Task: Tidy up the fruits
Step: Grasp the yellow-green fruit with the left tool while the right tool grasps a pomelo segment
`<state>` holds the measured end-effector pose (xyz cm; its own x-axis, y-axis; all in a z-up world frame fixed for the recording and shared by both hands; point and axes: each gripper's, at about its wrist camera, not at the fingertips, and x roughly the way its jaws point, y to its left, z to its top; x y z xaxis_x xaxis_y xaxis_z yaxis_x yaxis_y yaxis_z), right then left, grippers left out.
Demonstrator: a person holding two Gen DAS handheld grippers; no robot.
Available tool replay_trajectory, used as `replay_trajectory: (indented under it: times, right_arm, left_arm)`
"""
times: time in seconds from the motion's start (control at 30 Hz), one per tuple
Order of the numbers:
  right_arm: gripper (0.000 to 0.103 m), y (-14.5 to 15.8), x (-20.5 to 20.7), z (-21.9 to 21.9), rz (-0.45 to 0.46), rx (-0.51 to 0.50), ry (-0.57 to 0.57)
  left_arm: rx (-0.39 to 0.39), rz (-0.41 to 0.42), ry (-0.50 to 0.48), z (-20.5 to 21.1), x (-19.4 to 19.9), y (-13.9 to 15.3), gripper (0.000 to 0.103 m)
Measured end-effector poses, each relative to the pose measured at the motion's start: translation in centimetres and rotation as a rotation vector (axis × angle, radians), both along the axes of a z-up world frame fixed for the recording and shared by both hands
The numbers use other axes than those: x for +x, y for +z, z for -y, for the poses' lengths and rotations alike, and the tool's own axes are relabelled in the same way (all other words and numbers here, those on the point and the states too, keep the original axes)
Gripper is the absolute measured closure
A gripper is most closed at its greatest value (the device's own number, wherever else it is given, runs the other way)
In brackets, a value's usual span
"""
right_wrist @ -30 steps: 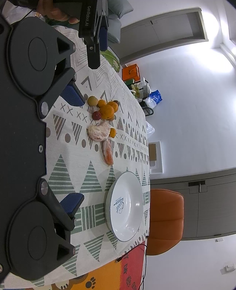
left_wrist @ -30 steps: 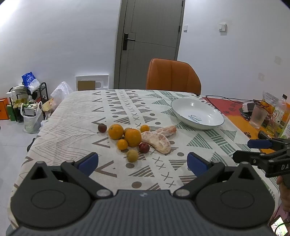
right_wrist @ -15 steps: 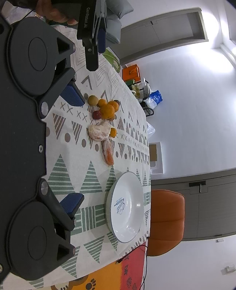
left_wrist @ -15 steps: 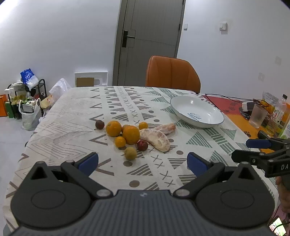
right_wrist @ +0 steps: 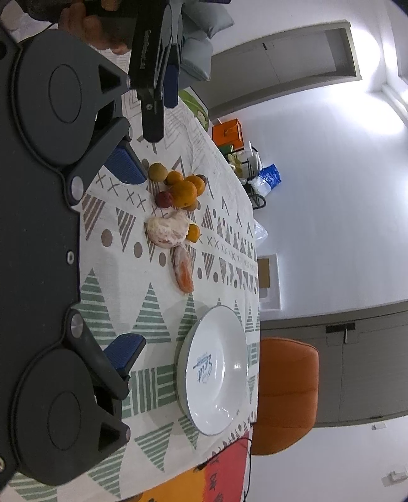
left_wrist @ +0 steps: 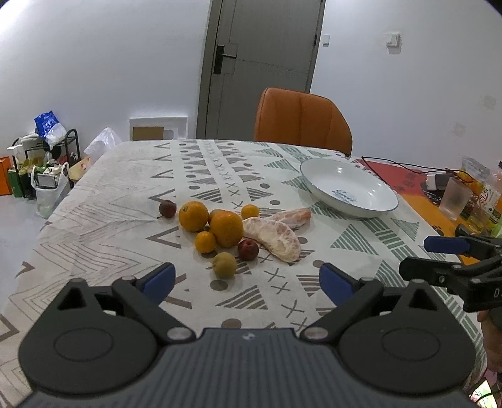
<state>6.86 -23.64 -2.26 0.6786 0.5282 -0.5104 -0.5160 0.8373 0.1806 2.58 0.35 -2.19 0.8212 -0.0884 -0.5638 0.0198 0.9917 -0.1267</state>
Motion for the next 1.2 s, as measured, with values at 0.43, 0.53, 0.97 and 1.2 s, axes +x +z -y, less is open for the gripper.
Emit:
replay_trajectory:
  times: [0.43, 0.53, 0.97, 1.2]
  right_arm:
    - [0.016, -1.4, 2.2, -1.3, -0.041, -0.004, 0.046]
    - [0.018, -1.6, 2.7, -1.9, -0.043, -0.013, 0.059]
    - [0.026, -2.5, 5.1, -3.9, -0.07, -0.023, 0.09]
    - [0.027, -2.9, 6.1, -4.9, -0.08, -0.034, 0.106]
  left_arm:
    - [-0.016, -0.035, 0.029, -0.5, 2.7, -2.0, 0.032]
    - [-0.022, -0.047, 0.037, -0.7, 3.3, -2.5, 0.038]
    - [-0.047, -0.078, 0.06, -1.6, 5.5, -4.2, 0.049]
    - [-0.037, -0.071, 0.066, -1.6, 6.2, -4.7, 0.08]
